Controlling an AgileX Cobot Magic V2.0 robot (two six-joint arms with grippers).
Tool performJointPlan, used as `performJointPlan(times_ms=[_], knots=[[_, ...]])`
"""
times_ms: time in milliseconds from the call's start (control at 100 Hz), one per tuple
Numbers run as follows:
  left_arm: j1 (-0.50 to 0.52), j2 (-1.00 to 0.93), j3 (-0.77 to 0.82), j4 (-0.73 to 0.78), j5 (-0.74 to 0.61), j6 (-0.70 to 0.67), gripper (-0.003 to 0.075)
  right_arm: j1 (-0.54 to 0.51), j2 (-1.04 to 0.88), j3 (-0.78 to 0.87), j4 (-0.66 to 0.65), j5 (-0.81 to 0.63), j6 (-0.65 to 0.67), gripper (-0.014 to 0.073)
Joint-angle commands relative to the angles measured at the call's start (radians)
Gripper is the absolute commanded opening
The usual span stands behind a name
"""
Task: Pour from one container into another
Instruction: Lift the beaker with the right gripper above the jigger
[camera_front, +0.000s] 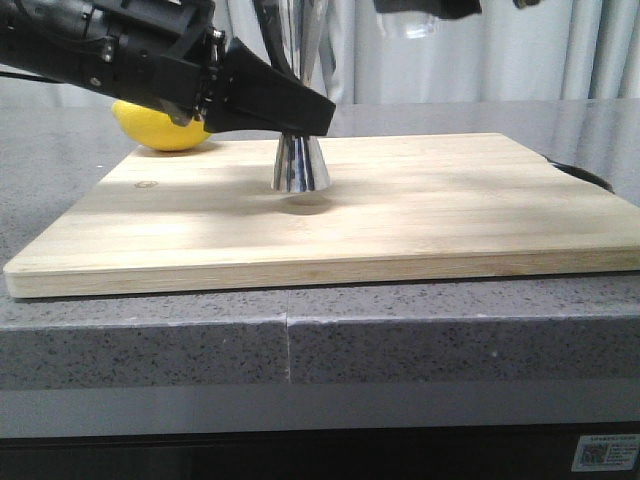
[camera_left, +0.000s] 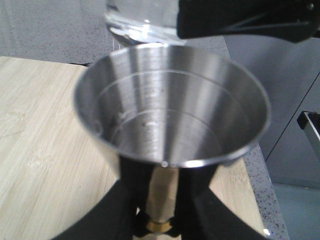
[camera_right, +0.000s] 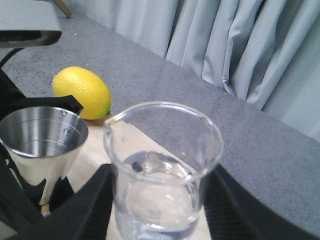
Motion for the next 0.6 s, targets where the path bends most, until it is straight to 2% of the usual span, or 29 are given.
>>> performJointPlan(times_ms=[0, 440, 590], knots=[[-0.012, -0.065, -0.028, -0.057, 0.109, -0.023, -0.0019, -0.007, -0.033, -0.069, -0.044, -0.041, -0.02, 0.0164], [-0.029, -0.071, -0.028, -0.035, 0.109, -0.053, -0.0019, -0.012, -0.033, -0.199, -0.229, 0.138, -0.02, 0.0164], [-0.045, -0.071, -0.028, -0.033, 0.109, -0.053, -0.0019, -0.045, -0.033, -0.205, -0.241, 0.151, -0.02, 0.0163]])
